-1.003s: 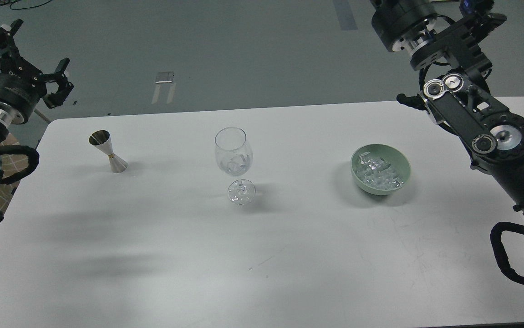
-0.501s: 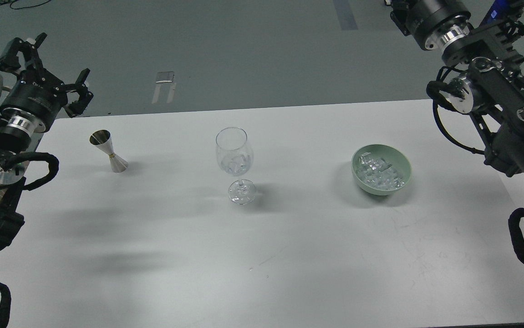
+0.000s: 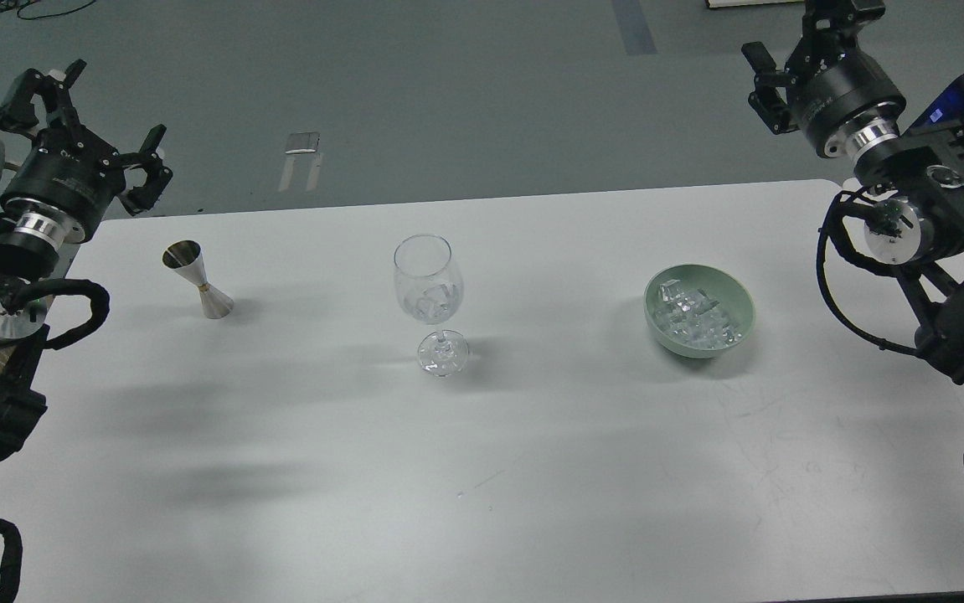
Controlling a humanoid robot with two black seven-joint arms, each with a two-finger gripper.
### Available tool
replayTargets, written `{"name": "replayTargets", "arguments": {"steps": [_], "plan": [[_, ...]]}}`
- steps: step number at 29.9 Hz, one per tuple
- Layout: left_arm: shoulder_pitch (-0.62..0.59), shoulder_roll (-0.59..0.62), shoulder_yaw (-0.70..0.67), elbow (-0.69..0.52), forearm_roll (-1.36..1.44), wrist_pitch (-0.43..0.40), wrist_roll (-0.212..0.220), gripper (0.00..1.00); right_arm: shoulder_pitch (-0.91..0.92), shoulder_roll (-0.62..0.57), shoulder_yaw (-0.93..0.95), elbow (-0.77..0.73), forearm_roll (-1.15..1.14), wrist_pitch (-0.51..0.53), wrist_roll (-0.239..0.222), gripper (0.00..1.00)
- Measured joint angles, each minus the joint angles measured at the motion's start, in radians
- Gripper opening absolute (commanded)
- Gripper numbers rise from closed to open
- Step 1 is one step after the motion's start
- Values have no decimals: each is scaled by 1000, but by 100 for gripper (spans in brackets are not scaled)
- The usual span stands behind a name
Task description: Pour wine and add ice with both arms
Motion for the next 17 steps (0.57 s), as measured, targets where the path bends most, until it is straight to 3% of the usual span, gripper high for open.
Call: {"name": "replayTargets", "arguments": {"steps": [17], "plan": [[-1,-1,1,0,0,11,0,98,-37,-6,109,-4,6,-2,-1,100]]}}
